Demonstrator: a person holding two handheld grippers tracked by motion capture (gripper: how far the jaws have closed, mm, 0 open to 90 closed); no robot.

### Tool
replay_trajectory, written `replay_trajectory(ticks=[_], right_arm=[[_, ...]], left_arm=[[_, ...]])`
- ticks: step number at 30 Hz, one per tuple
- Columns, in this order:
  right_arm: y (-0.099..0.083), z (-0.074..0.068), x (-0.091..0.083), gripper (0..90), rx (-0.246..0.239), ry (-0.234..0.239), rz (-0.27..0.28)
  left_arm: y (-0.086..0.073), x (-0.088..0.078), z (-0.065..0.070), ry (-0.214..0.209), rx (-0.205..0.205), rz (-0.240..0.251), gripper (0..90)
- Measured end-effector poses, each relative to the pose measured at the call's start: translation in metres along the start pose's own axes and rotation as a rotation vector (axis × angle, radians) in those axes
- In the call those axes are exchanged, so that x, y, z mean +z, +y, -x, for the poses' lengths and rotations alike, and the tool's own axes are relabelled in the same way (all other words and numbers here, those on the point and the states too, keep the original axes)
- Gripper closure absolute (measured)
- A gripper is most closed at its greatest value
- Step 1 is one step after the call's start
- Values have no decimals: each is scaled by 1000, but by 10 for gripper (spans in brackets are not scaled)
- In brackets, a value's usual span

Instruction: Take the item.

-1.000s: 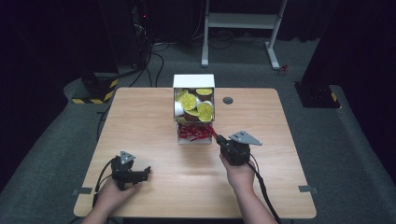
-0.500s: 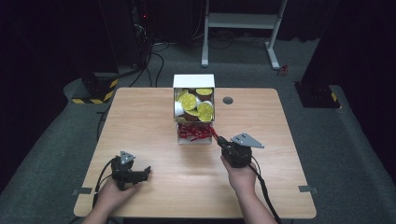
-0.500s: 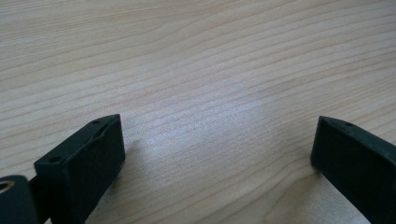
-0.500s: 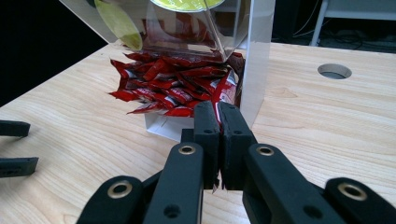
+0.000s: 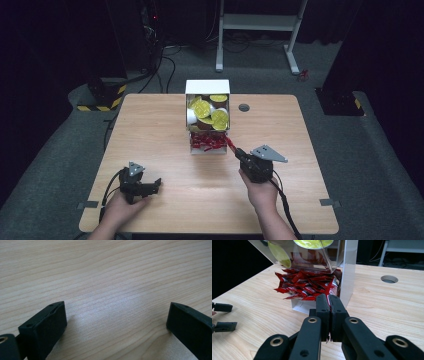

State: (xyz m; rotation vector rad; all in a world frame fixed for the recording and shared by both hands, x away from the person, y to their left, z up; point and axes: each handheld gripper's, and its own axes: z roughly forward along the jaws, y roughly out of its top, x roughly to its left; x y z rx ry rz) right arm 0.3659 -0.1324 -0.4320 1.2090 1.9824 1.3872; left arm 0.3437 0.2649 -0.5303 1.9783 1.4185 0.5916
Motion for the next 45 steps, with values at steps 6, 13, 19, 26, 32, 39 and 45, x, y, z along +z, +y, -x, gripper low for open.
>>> replay_trajectory(ticks=[6,13,19,26,32,39,45], right_arm=[[-2,0,-5,881,8,1,6],[-5,3,-10,882,10,-1,14],[-6,4,-15,882,16,-2,20],[-8,5,-20,882,17,-2,28],[-9,6,-24,882,19,-4,34],[-10,8,-29,882,26,-14,40],[-10,12,-31,882,31,-23,41]], left_arm=[[0,0,0,0,0,0,33],[0,0,0,-1,-6,1,33],[0,0,0,-1,-3,0,33],[0,0,0,-1,-4,0,33],[0,0,0,-2,-4,1,33],[0,0,0,-2,-4,1,33],[0,0,0,-2,-5,1,33]])
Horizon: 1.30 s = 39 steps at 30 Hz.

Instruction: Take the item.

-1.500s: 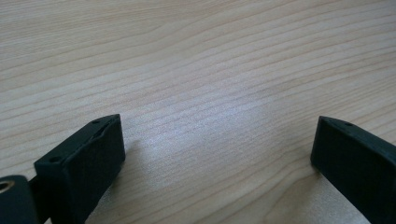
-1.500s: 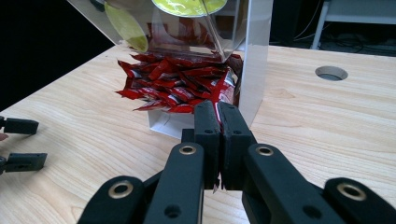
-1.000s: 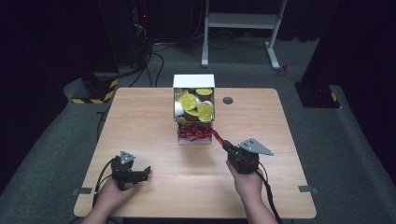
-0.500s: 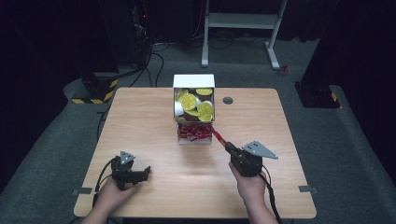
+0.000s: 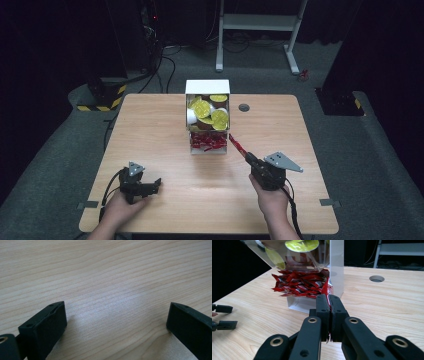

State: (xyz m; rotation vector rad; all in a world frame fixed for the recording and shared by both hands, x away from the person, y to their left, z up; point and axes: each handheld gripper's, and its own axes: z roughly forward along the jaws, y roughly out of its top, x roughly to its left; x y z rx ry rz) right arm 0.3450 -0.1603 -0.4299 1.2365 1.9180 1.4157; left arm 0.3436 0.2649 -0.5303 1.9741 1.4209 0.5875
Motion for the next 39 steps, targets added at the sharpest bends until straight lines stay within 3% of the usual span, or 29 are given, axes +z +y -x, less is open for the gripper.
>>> replay_trajectory(ticks=[20,39], right_arm=[[4,31,5,881,21,-88,-22],[20,49,21,882,19,-153,-25]], left_arm=[[0,0,-1,2,2,6,33],[0,0,0,0,0,0,33]])
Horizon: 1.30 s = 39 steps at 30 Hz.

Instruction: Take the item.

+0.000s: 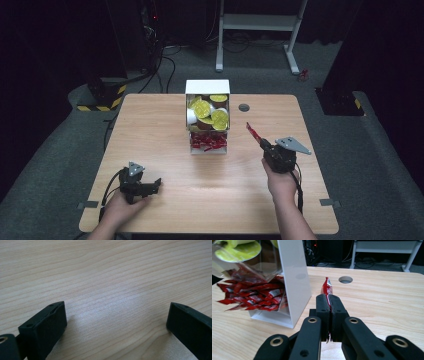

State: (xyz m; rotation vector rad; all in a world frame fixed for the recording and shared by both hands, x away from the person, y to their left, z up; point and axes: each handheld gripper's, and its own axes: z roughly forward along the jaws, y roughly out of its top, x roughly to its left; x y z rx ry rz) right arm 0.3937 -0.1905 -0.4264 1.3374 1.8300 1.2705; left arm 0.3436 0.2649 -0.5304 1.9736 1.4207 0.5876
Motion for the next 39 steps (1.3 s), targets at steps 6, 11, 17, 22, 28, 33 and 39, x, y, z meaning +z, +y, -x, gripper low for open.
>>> replay_trajectory(ticks=[6,11,17,22,28,33,39], right_arm=[[4,5,7,882,0,-26,2],[7,8,13,881,4,-44,-3],[10,12,22,881,1,-65,-12],[13,13,28,881,1,-82,-18],[14,14,39,881,-12,-97,-35],[12,16,46,881,-10,-113,-53],[9,19,54,881,-12,-126,-71]], left_arm=[[0,0,0,1,1,0,33],[0,0,0,1,1,0,33],[0,0,0,1,1,0,33],[0,0,0,1,-1,0,33],[0,0,0,1,1,0,33],[0,0,0,1,2,0,33],[0,0,0,1,-2,0,33]])
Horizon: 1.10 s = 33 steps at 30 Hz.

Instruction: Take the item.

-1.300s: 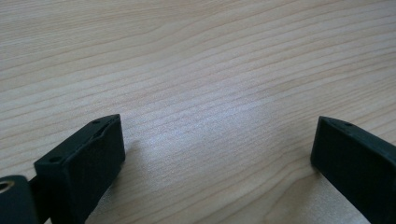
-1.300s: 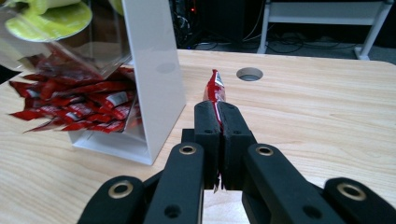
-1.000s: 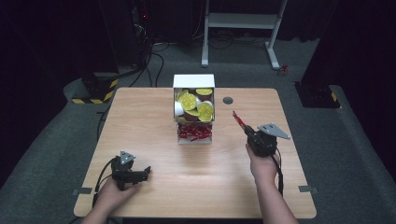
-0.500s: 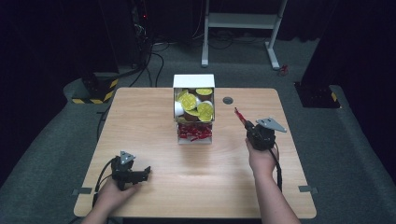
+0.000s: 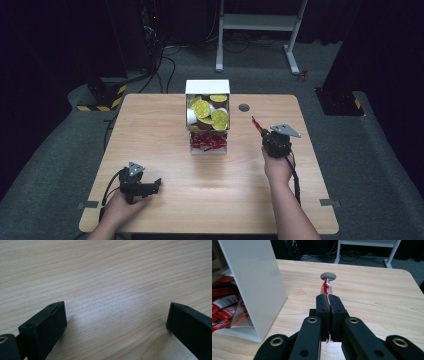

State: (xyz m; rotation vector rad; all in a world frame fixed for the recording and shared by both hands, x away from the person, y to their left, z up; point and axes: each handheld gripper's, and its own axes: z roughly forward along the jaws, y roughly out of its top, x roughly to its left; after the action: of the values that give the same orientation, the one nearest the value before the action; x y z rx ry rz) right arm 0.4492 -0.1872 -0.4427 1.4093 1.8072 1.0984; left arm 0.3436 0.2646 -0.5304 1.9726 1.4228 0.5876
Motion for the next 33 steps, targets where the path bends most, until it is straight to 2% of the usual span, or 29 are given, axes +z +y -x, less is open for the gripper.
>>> replay_trajectory(ticks=[17,29,31,33], right_arm=[[-9,0,23,881,-11,-26,-57],[-19,0,31,879,-14,-44,-86],[-22,0,32,878,3,-47,-90],[-24,0,33,876,0,-49,-95]], left_arm=[[0,0,0,0,3,0,33],[0,0,0,-1,2,0,33],[0,0,0,-1,2,0,33],[0,0,0,0,3,0,33]])
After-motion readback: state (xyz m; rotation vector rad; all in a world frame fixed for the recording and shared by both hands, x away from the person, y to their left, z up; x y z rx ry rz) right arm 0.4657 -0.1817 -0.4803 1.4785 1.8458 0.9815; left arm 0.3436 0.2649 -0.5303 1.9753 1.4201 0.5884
